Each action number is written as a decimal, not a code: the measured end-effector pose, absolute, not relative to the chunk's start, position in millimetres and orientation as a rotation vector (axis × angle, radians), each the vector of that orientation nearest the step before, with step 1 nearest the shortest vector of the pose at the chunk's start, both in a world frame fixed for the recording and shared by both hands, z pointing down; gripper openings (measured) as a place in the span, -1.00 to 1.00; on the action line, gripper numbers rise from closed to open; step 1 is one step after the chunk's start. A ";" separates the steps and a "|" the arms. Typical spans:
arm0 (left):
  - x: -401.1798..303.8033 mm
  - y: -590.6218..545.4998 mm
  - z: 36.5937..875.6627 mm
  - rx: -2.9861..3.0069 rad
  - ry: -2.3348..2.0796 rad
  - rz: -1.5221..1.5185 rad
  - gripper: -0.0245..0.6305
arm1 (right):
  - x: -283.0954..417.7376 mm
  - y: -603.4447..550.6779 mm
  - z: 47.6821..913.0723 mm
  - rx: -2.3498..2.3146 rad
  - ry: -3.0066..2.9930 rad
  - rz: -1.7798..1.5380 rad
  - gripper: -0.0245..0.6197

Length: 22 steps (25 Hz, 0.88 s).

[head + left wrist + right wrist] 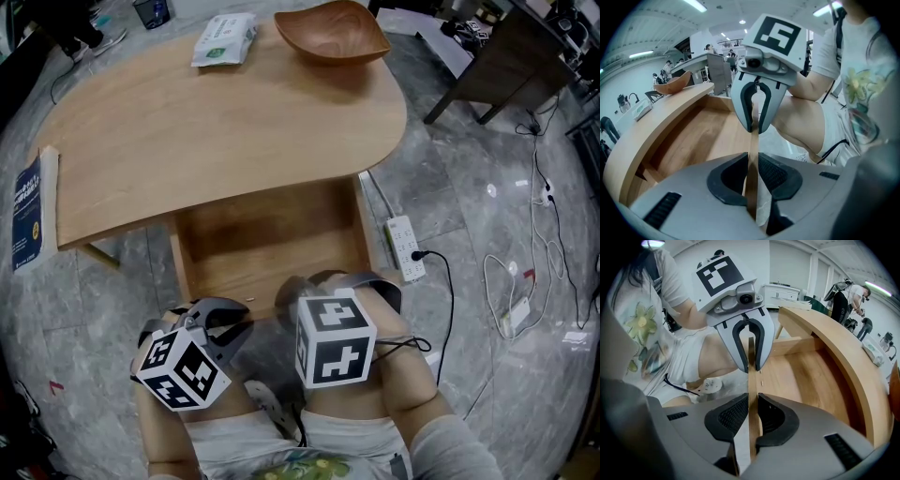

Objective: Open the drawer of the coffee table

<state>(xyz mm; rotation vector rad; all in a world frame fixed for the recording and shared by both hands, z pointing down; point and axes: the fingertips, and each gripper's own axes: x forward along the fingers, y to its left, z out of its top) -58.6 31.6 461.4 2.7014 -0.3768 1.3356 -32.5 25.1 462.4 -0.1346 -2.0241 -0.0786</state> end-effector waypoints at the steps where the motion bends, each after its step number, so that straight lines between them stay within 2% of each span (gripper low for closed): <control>1: -58.5 31.6 461.0 2.708 -0.377 1.332 -0.70 | -32.5 25.2 462.2 -0.139 -2.026 -0.088 -0.70; 8: -61.2 33.8 455.0 2.741 -0.448 1.287 -0.70 | -33.0 26.8 455.3 -0.147 -2.090 -0.089 -0.70; 11: -65.7 33.8 443.2 2.757 -0.469 1.195 -0.78 | -41.2 26.4 434.8 -0.136 -2.202 -0.105 -0.77; 15: -69.7 20.3 415.3 2.846 -0.595 0.980 -0.78 | -49.6 9.9 416.3 -0.045 -2.315 -0.170 -0.77; 22: -85.4 -35.6 363.8 2.803 -1.119 0.431 -0.83 | -70.7 -47.8 359.8 0.363 -2.654 -0.209 -0.84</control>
